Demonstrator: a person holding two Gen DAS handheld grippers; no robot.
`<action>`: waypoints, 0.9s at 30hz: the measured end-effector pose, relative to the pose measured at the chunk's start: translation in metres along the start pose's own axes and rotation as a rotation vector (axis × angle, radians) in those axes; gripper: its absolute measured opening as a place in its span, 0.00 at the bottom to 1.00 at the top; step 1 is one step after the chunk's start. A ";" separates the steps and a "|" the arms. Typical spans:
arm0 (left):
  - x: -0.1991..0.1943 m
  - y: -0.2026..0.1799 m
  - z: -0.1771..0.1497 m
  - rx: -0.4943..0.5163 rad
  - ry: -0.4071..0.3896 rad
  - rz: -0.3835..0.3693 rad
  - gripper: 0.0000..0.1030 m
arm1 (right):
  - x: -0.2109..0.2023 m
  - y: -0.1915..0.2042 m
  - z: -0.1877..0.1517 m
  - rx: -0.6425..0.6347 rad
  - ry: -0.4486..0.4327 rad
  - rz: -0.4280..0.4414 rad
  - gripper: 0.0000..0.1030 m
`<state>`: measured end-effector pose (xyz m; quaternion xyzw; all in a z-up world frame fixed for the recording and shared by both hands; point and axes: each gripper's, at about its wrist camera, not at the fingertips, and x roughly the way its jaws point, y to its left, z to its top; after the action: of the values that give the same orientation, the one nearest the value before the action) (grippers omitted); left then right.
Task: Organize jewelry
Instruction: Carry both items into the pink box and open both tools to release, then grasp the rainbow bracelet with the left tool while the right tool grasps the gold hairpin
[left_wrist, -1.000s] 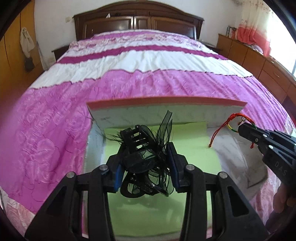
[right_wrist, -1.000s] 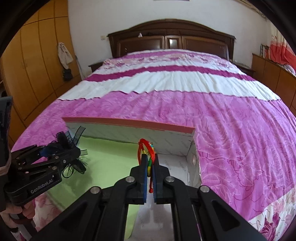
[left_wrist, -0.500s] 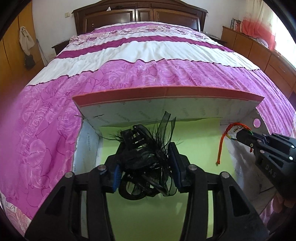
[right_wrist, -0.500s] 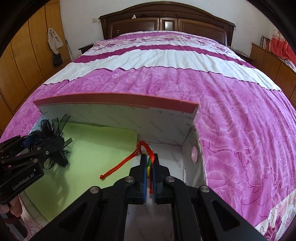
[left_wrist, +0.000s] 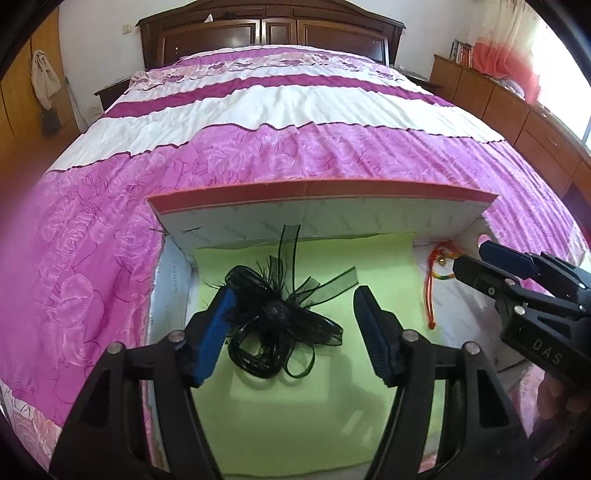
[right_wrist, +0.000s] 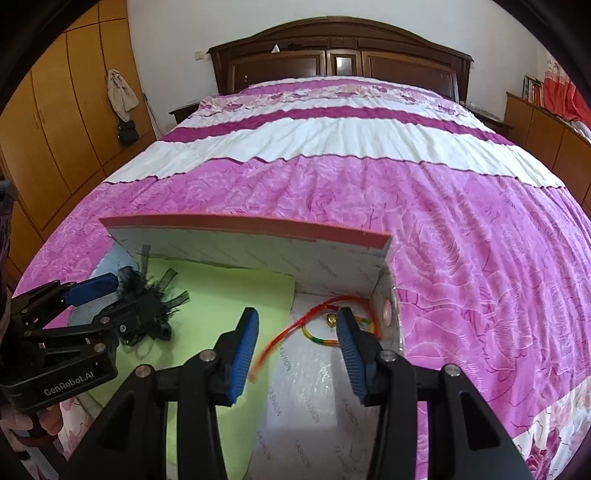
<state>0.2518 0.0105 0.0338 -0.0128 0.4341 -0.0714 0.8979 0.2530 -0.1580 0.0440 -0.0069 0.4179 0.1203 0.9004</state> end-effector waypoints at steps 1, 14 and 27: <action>-0.002 0.000 0.000 0.000 -0.002 -0.002 0.57 | -0.003 0.001 0.000 -0.003 -0.007 0.002 0.46; -0.053 -0.007 -0.002 0.050 -0.057 -0.024 0.57 | -0.057 0.009 -0.006 0.005 -0.085 0.062 0.46; -0.099 -0.010 -0.033 0.062 -0.050 -0.037 0.57 | -0.107 0.017 -0.032 0.012 -0.073 0.075 0.46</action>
<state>0.1644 0.0161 0.0915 0.0054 0.4086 -0.1010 0.9071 0.1585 -0.1676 0.1048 0.0187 0.3853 0.1515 0.9101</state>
